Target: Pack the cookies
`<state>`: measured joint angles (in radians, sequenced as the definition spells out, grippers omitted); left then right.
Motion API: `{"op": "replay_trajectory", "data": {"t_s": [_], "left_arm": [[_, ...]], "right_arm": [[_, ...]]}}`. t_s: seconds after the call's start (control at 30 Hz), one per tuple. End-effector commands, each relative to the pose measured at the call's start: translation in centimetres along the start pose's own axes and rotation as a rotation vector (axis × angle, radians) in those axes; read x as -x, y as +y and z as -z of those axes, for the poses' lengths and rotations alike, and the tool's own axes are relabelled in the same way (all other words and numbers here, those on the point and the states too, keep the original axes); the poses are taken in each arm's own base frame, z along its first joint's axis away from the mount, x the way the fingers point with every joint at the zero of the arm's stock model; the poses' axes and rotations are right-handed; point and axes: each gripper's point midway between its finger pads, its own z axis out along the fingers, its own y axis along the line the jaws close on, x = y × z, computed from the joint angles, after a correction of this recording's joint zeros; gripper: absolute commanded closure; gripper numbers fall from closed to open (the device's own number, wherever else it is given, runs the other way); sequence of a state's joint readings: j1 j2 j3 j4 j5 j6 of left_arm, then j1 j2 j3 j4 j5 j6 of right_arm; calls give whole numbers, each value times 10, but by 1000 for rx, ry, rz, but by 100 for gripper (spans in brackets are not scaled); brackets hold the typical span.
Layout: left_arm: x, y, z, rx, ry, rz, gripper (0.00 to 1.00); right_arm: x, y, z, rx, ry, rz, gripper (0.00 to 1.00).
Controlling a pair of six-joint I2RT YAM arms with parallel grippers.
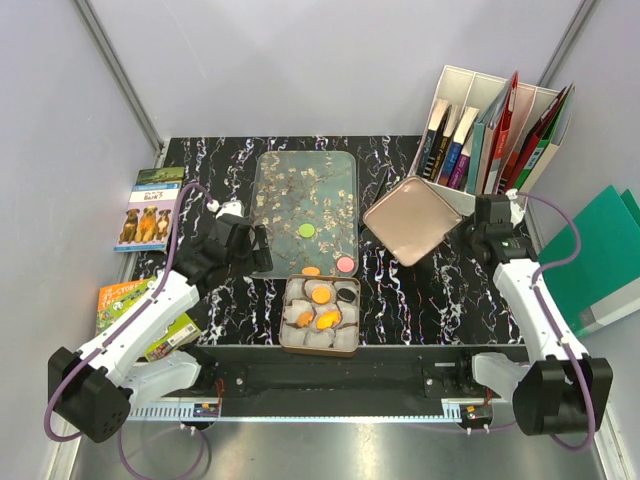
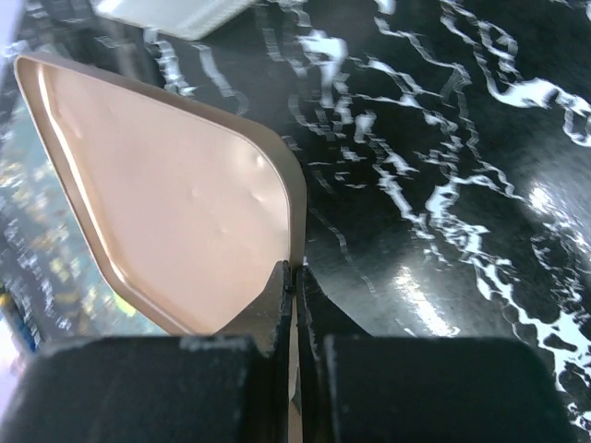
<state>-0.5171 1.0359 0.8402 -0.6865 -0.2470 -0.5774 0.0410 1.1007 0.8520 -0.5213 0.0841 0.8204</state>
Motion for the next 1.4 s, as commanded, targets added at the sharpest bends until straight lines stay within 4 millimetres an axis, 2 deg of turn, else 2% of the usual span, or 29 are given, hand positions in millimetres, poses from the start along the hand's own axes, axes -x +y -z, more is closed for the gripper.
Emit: {"op": "replay_trajectory", "data": {"t_s": [0.0, 0.13, 0.17, 0.2, 0.23, 0.27, 0.3, 0.33, 0.37, 0.4, 0.43, 0.47, 0.5, 0.57, 0.63, 0.7, 0.73, 0.8, 0.83, 0.9, 0.93, 1.0, 1.03, 1.07, 1.13, 1.2, 1.23, 1.27, 1.37], "left_arm": [[7, -6, 0, -17, -33, 15, 6], [8, -5, 0, -16, -33, 16, 6], [8, -5, -1, -14, -33, 16, 6], [9, -5, 0, -14, -34, 16, 6], [9, -6, 0, -15, -34, 16, 6], [9, -6, 0, -16, -33, 15, 6], [10, -7, 0, -18, -36, 15, 6], [10, -7, 0, -18, -36, 14, 6], [10, -7, 0, -20, -34, 14, 6], [12, -8, 1, -22, -38, 14, 6], [13, -9, 2, -25, -41, 13, 6], [15, -9, 4, -27, -47, 13, 6], [17, -9, 6, -29, -53, 13, 6], [21, -8, 9, -24, -68, 15, 6], [23, -8, 11, -24, -79, 18, 6], [27, -9, 14, -32, -92, 21, 6], [28, -10, 14, -36, -95, 22, 6], [34, -16, 16, -54, -102, 31, 6], [35, -18, 17, -60, -100, 31, 6], [41, -24, 21, -85, -109, 40, 6], [44, -27, 22, -94, -115, 43, 6], [53, -34, 28, -128, -137, 58, 6], [56, -37, 30, -145, -147, 60, 6], [58, -42, 34, -169, -154, 68, 5], [67, -49, 41, -218, -188, 96, 5], [73, -58, 46, -284, -208, 135, 4], [75, -61, 51, -313, -222, 154, 4], [77, -65, 54, -355, -221, 169, 4], [83, -74, 62, -448, -244, 217, 4]], "right_arm": [[17, 44, 27, 185, -17, 89, 100], [15, 71, 36, 333, -28, 207, 100], [21, 86, 41, 395, -77, 235, 100], [17, 89, 44, 418, -107, 282, 100], [22, 89, 43, 397, -171, 297, 100], [23, 108, 51, 457, -246, 325, 100], [23, 103, 51, 458, -304, 355, 100], [31, 103, 52, 447, -380, 344, 100], [45, 124, 68, 550, -490, 321, 100], [40, 117, 65, 570, -529, 342, 100], [45, 120, 69, 604, -581, 340, 100], [55, 132, 84, 677, -664, 324, 100], [54, 131, 80, 673, -686, 372, 100], [52, 142, 86, 736, -713, 425, 100], [34, 152, 86, 828, -697, 542, 100], [27, 161, 96, 935, -741, 584, 100], [21, 169, 108, 1016, -761, 611, 100], [9, 173, 109, 1079, -754, 659, 100], [3, 179, 120, 1153, -760, 684, 100], [-8, 180, 120, 1208, -739, 705, 100], [-10, 184, 131, 1266, -760, 710, 100], [-25, 183, 132, 1335, -726, 734, 100], [-25, 184, 144, 1384, -762, 738, 100], [-31, 181, 141, 1403, -746, 736, 100], [-36, 180, 156, 1479, -774, 737, 100], [-47, 178, 156, 1529, -725, 737, 100], [-47, 178, 165, 1568, -753, 730, 100], [-50, 178, 160, 1571, -710, 714, 100], [-57, 178, 163, 1604, -671, 720, 100]]}}
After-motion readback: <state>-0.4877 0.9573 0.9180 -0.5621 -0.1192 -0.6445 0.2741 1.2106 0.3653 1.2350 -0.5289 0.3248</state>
